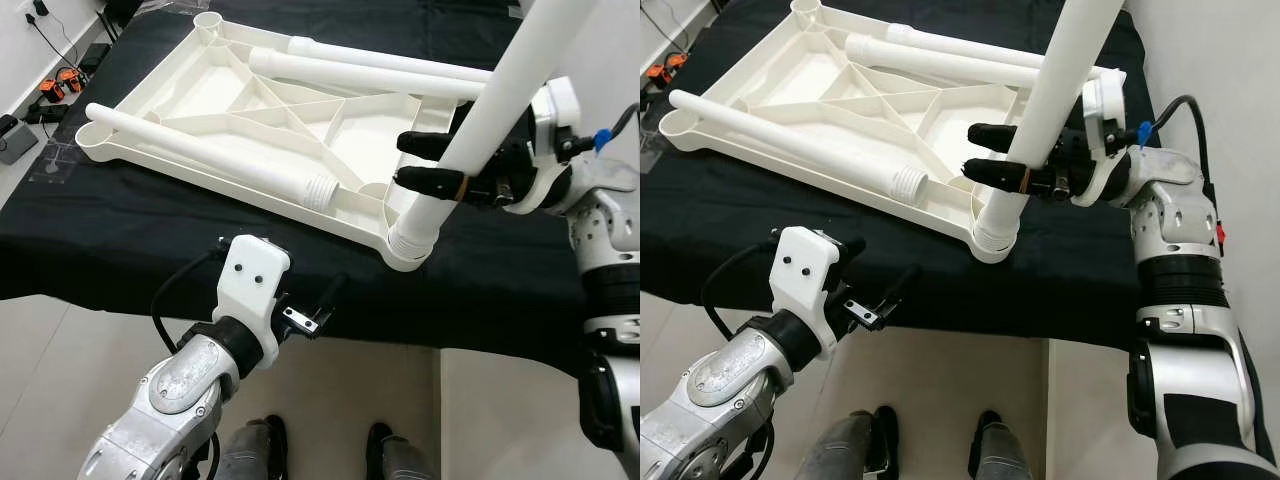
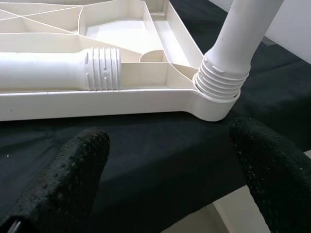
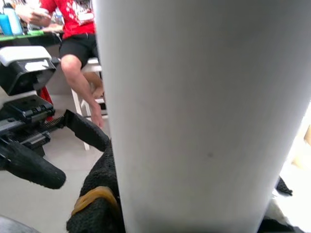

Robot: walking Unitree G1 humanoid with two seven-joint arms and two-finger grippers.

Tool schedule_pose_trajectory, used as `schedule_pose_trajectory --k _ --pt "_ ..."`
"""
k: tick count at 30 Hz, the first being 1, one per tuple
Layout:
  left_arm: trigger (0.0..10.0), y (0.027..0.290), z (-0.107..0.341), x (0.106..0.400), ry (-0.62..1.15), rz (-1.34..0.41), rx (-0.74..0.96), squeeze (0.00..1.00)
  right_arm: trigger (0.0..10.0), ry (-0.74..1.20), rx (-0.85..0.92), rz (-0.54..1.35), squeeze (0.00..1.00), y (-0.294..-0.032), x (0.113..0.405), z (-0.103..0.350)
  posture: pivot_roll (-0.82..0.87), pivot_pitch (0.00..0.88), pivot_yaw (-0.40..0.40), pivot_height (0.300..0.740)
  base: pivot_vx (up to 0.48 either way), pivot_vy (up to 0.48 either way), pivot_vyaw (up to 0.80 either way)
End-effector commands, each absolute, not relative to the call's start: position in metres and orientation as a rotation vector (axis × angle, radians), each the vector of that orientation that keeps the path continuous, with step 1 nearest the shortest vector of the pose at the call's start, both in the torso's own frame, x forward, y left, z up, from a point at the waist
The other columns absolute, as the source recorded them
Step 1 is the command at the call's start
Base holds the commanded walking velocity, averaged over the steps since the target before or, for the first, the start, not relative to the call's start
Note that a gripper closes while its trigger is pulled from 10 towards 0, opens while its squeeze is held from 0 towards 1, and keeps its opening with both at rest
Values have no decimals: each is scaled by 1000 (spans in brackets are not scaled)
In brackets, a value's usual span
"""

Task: Building children table

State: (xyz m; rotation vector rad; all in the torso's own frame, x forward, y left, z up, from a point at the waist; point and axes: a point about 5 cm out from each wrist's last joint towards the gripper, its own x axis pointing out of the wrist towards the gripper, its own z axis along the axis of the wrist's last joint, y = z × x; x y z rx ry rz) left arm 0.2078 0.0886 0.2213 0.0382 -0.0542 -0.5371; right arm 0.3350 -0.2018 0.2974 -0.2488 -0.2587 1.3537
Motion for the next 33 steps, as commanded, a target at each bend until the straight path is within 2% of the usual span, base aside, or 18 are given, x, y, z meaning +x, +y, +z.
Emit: schedule_pose_trajectory --k 1,15,33 --pt "10000 87 221 203 -60 -560 44 0 10000 -136 -249 1360 0 -198 337 273 121 274 27 740 0 0 0" --pt "10000 86 221 203 -65 -552 41 0 10000 -75 -270 1296 0 -192 344 269 115 274 19 740 0 0 0" --pt "10000 89 224 206 -82 -535 46 0 10000 -54 -261 1009 0 -201 358 246 113 277 18 740 0 0 0"
